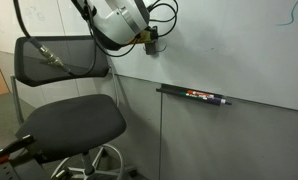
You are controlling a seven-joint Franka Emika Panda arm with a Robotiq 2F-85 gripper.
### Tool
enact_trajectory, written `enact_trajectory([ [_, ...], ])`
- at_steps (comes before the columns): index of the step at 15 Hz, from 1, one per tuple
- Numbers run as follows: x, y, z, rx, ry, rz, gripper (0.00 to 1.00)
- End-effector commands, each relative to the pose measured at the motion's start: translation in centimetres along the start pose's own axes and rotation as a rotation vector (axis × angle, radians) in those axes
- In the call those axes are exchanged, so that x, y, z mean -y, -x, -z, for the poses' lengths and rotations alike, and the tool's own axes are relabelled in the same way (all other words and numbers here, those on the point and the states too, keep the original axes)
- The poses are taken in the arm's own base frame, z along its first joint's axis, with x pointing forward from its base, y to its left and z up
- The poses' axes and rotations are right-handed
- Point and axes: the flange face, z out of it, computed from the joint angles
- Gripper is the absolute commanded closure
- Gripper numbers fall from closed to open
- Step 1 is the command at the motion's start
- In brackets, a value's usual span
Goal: Use the eraser to wipe the smiley face off the white board
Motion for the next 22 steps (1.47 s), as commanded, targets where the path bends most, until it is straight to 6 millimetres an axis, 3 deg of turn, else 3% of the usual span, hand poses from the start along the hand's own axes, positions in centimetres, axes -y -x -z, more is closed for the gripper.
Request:
enact_trajectory([
  [1, 2.5, 0.2, -3.2, -0.038, -0.023, 0.012, 0.69],
  [5, 6.6, 1.7, -5.0, 0.003, -0.062, 0.042, 0.69],
  [8, 7.7, 1.8, -6.0, 0.031, -0.018, 0.08, 0.69],
  [12, 5.9, 1.5, -4.5, 0.029, 0.096, 0.079, 0.69],
  [17, 1.7, 0.9, -1.4, -0.006, 0.278, 0.041, 0.69],
  [22, -2.7, 1.0, 0.5, -0.039, 0.396, -0.022, 0.69],
])
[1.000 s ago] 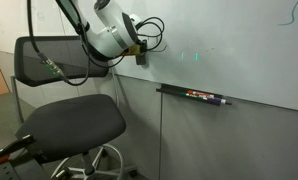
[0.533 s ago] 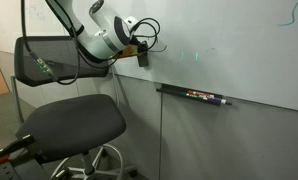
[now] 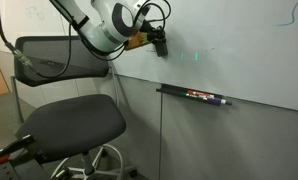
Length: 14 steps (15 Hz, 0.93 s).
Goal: Use the eraser to wipe the smiley face off the white board
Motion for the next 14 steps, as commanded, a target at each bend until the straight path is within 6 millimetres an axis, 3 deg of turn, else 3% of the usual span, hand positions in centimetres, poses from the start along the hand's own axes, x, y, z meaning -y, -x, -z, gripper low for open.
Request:
enact_trajectory([
  [1, -2.4, -0.3, 0.1, -0.052, 0.065, -0.02, 0.69],
  [4, -0.6, -0.6, -0.3, -0.067, 0.028, 0.022, 0.69],
  [11, 8.0, -0.3, -0.6, -0.085, -0.119, 0.207, 0.69],
  [14, 8.0, -0.7, -0.3, -0.092, -0.106, 0.238, 0.69],
])
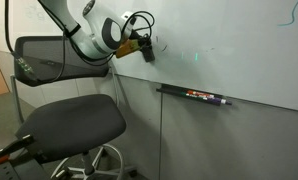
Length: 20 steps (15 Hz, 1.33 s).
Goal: Use the eraser to wipe the smiley face off the white board
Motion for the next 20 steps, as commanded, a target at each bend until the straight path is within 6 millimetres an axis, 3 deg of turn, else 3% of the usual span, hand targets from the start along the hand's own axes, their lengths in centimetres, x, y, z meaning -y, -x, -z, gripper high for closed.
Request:
enact_trajectory([
  [1, -1.1, -2.3, 0.1, -0.068, 0.035, 0.051, 0.69],
  [9, -7.9, -3.0, 3.0, -0.106, 0.19, -0.031, 0.69],
  [11, -8.6, -3.2, 2.9, -0.114, 0.199, -0.025, 0.69],
  [14, -7.2, -4.0, 2.3, -0.144, 0.156, 0.015, 0.69],
  [18, -2.2, -4.8, 1.5, -0.162, 0.046, 0.124, 0.69],
  [20, -1.0, -5.2, 1.7, -0.162, 0.015, 0.158, 0.69],
])
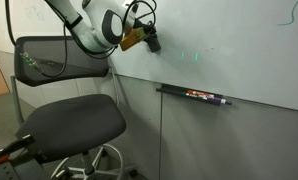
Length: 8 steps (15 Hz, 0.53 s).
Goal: Use the eraser to wipe the smiley face off the white board
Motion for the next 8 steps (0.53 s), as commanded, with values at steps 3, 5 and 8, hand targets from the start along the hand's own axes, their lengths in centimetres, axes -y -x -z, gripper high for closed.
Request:
enact_trajectory([
  [3, 3.4, -4.0, -0.1, -0.09, -0.073, 0.109, 0.69],
  [5, 2.4, -3.9, 0.0, -0.081, -0.043, 0.095, 0.69],
  [8, -0.3, -3.4, 0.4, -0.068, 0.005, 0.048, 0.69],
])
